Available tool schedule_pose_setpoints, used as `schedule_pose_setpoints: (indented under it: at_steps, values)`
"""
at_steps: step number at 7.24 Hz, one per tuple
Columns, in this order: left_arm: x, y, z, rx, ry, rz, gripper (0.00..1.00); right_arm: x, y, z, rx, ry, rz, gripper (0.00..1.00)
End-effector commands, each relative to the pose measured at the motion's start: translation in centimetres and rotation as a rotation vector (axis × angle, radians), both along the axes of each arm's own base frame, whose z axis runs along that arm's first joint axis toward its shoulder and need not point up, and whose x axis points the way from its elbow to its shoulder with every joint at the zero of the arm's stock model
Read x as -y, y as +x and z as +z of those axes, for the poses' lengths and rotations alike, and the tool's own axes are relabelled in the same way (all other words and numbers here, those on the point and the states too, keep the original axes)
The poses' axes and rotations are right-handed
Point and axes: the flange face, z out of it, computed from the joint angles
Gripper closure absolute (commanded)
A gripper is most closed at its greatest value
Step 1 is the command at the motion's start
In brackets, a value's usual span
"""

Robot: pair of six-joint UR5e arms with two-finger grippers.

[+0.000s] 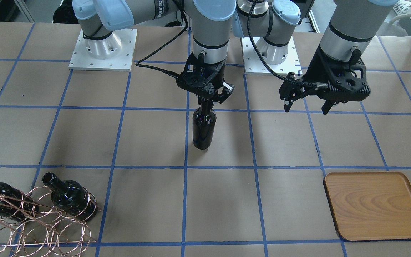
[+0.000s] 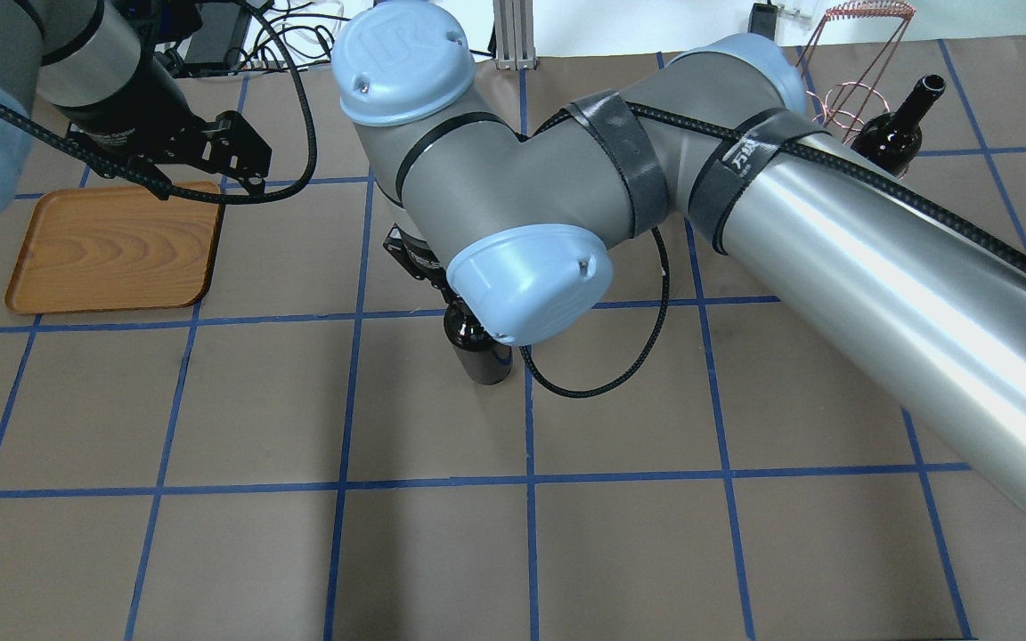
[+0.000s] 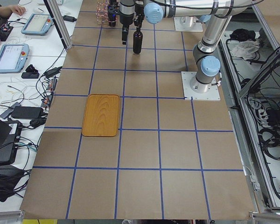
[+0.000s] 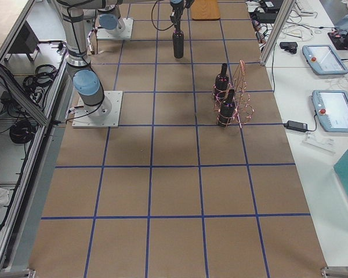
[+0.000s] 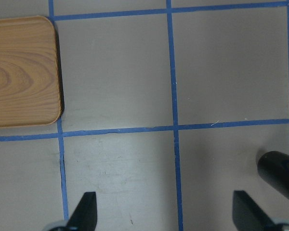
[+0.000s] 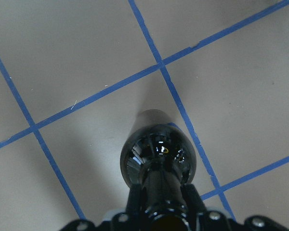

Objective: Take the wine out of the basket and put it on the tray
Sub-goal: 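Carry the bottle toward the left arm and stand it on the table, then open the right gripper and withdraw it to the rack while the left arm approaches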

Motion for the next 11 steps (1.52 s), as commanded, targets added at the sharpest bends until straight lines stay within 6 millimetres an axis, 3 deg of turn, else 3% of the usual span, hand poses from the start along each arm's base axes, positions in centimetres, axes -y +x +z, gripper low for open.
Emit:
schedule_pose_setpoints:
  at_steps: [1,2,3,8,10,11]
  values:
    - [0.0,0.0,0.0,-0.001,0.000,-0.001,0.00,0.1,0.1,-0.4,-0.002,0.007,0.001,1.00]
    - [0.0,-0.1,-0.1,-0.002,0.002,-0.001,0.00,0.1,0.1,-0.3,-0.003,0.002,0.008,0.64]
    - [0.0,0.0,0.0,-0.001,0.000,-0.001,0.00,0.3,0.2,-0.7,-0.008,0.003,0.015,0.01]
    - [0.0,0.1,-0.6,0.000,0.011,0.002,0.00,0.4,0.1,-0.2,-0.004,-0.014,0.022,0.00]
    - [-0.1,0.3,-0.4,0.000,0.008,0.010,0.00,1.5,-1.8,1.5,-0.004,-0.045,0.114,0.00]
    - [-0.2,0.1,-0.3,-0.003,0.008,0.005,0.00,2.7,-4.8,3.4,-0.001,-0.064,0.145,0.00]
